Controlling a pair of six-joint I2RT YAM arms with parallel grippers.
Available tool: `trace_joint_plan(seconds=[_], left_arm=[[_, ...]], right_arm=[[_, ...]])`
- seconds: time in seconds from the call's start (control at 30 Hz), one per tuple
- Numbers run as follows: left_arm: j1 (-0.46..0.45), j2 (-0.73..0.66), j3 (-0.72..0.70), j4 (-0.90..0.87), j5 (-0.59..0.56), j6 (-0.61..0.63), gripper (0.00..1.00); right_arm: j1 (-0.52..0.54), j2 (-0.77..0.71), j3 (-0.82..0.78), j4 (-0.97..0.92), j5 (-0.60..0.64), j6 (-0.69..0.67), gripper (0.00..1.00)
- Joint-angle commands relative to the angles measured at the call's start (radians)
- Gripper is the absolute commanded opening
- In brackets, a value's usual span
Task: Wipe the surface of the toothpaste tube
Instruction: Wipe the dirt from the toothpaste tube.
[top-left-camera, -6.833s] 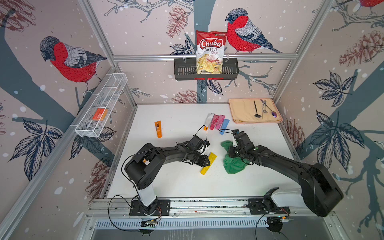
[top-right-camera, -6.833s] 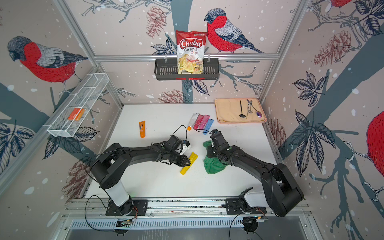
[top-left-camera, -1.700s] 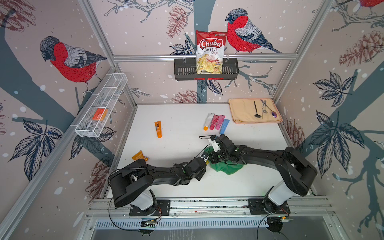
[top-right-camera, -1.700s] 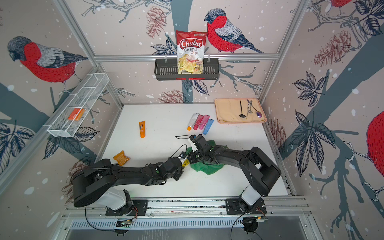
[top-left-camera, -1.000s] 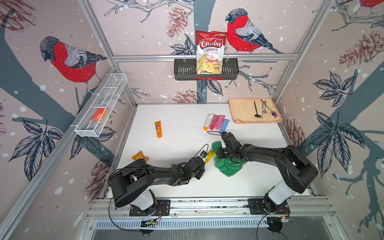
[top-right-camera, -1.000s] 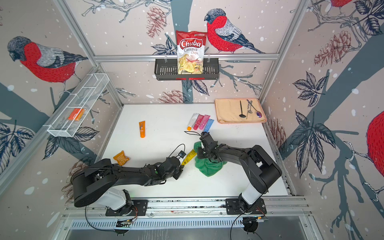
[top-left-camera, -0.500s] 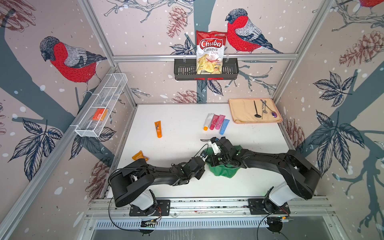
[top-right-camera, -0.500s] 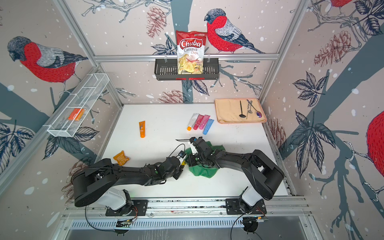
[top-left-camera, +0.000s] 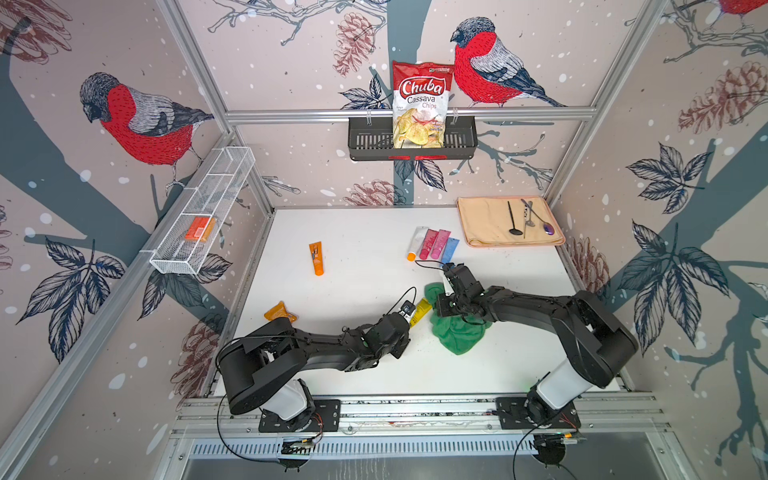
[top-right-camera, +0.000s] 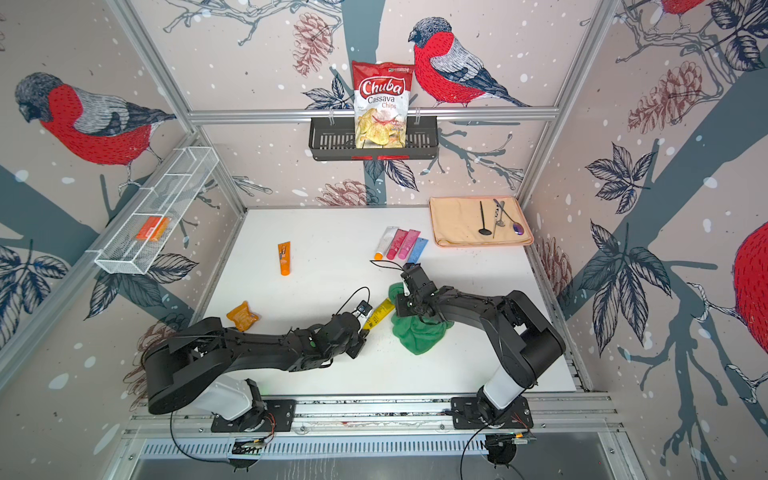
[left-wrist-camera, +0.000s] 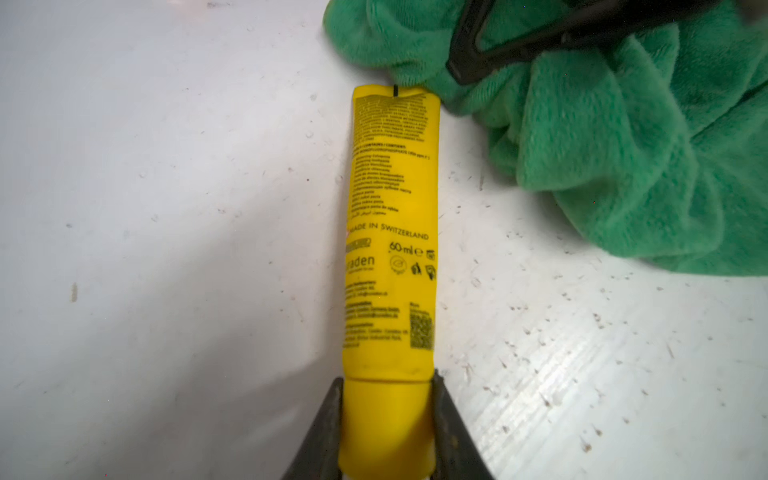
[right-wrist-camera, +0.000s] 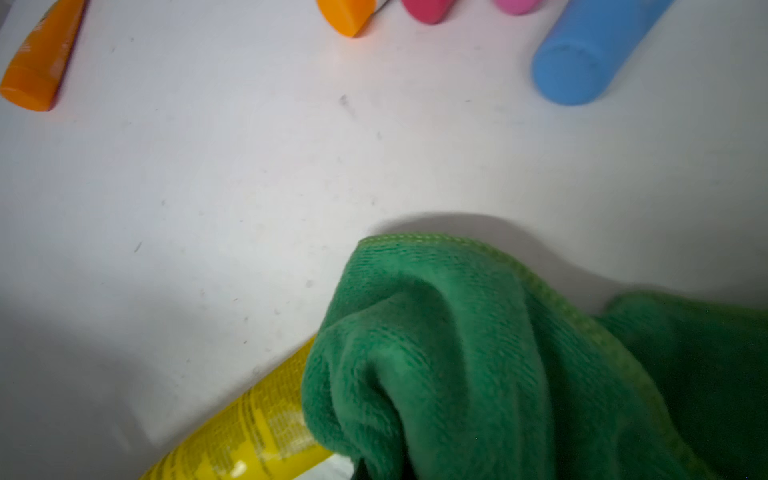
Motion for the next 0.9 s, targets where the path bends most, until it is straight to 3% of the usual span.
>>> trace_joint_plan(seconds=[0.0,0.27,0.43,0.6,0.77,0.87], left_arm=[[0.000,0.000,0.004,0.030,0.019,0.006,0.25],[0.000,0.000,0.004,0.032,0.017,0.005,0.24],[0.000,-0.004,0.002,0.033,0.016,0.004,0.24],[0.000,-0.007,0.002,0.034,0.016,0.005,0.24],[0.001,-0.011,-0.003,0.034,0.016,0.004,0.23],[0.000,-0.011,-0.002,0.034,0.014,0.003,0.23]], right_arm=[[0.013,-0.010,0.011,-0.032,0.033,-0.025,0.00],[0.137,-0.050,0.016,0.129,-0.286,0.036,0.00],[0.144,-0.014,-0.005,0.211,-0.370,0.062,0.00],[0.129,0.054,-0.009,0.209,-0.339,0.057,0.00],[0.119,0.093,0.031,0.048,-0.091,0.013,0.00],[0.089,0.080,0.025,0.009,-0.024,-0.001,0.00]])
